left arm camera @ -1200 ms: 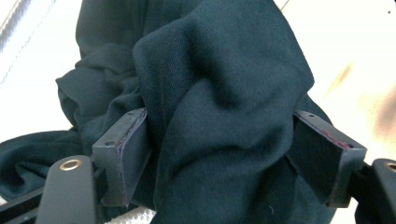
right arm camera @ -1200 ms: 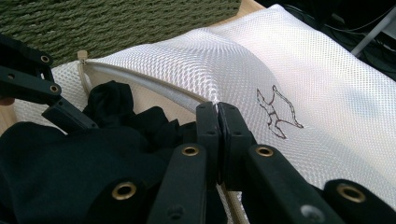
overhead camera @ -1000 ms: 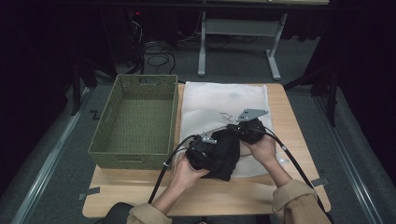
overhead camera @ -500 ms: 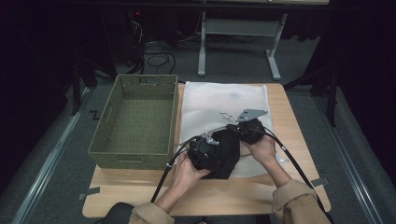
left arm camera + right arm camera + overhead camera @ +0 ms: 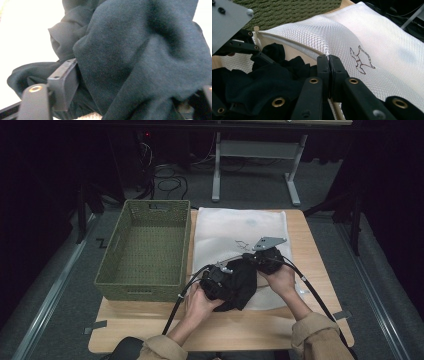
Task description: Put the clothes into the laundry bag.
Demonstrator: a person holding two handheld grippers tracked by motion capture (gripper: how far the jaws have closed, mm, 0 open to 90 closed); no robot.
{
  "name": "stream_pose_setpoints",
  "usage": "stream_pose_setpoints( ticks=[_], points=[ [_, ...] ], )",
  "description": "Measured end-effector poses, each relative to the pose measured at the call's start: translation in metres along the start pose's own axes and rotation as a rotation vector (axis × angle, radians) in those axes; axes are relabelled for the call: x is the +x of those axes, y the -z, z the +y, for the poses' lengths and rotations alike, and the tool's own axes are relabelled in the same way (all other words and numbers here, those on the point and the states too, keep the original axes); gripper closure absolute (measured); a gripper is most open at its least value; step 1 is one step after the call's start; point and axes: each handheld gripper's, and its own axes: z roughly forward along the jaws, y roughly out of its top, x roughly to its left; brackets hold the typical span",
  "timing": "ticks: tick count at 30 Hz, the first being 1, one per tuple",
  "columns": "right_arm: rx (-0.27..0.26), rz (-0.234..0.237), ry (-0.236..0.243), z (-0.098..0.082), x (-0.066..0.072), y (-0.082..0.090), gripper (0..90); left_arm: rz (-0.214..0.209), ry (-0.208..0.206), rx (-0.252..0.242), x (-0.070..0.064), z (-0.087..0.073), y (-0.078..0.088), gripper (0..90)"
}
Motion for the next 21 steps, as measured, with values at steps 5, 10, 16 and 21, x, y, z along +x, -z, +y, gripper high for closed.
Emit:
stream_pose_setpoints(
  ticks=[5,10,16,21],
  points=[
    [0.001,0.001,0.002,0.000,0.000,0.000,89.2,0.010,-0.010,0.004,0.002,0.001,0.002,38.1],
    [0.001,0.004,0.001,0.000,0.000,0.000,89.2,0.023,-0.015,-0.001,0.002,0.004,0.005,49.2],
    [0.000,0.003,-0.005,0.000,0.000,0.000,89.2,0.031,-0.007,-0.040,0.003,0.006,0.009,57.6],
    [-0.005,0.005,-0.006,0.000,0.000,0.000,89.2,0.038,-0.008,-0.063,0.005,0.013,0.011,60.9]
  ],
)
